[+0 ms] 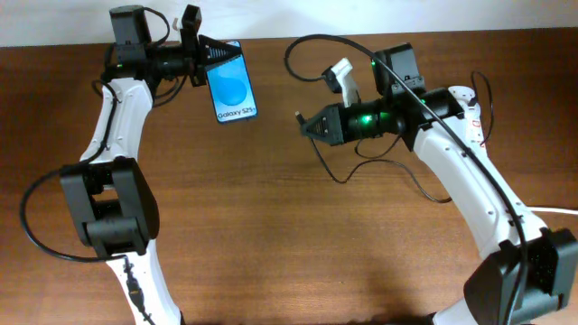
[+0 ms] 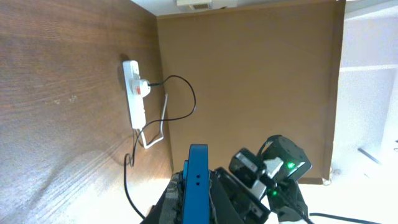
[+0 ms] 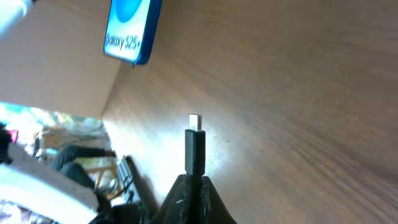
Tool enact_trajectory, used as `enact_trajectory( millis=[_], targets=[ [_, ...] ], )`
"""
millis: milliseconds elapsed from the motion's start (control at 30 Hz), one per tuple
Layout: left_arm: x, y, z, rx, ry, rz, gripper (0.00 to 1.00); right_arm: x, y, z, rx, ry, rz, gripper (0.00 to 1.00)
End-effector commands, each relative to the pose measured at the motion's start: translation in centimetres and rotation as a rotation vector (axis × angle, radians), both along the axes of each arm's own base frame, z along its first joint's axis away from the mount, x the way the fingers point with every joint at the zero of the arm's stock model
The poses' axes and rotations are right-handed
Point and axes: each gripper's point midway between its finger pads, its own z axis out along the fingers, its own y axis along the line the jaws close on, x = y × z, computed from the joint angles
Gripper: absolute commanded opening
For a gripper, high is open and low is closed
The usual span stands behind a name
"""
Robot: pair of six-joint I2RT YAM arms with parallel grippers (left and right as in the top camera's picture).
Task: Plug charger to phone and switch on socket
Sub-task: 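Lift the cable plug with the right gripper under the phone, then push the cable plug up into the phone's bottom port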
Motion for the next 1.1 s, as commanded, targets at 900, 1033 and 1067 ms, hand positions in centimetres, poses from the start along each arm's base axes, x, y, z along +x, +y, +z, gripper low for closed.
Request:
enact_trajectory(
  millis=[900, 1033, 1067],
  targets=[
    [0.0, -5.5, -1.0, 0.053, 0.024, -0.012, 0.00, -4.3, 5.5, -1.2, 0.213, 0.018, -0.220, 0.04],
    [-0.4, -5.7, -0.7, 0.041, 0.022, -0.034, 0.00, -3.8, 5.7, -1.0, 0.227, -0.006, -0.224, 0.04],
    [-0.4, -5.7, -0.7, 0.038, 0.021, -0.039, 0.00, -3.7, 5.7, -0.8, 0.231, -0.012, -0.223, 0.04]
  ],
)
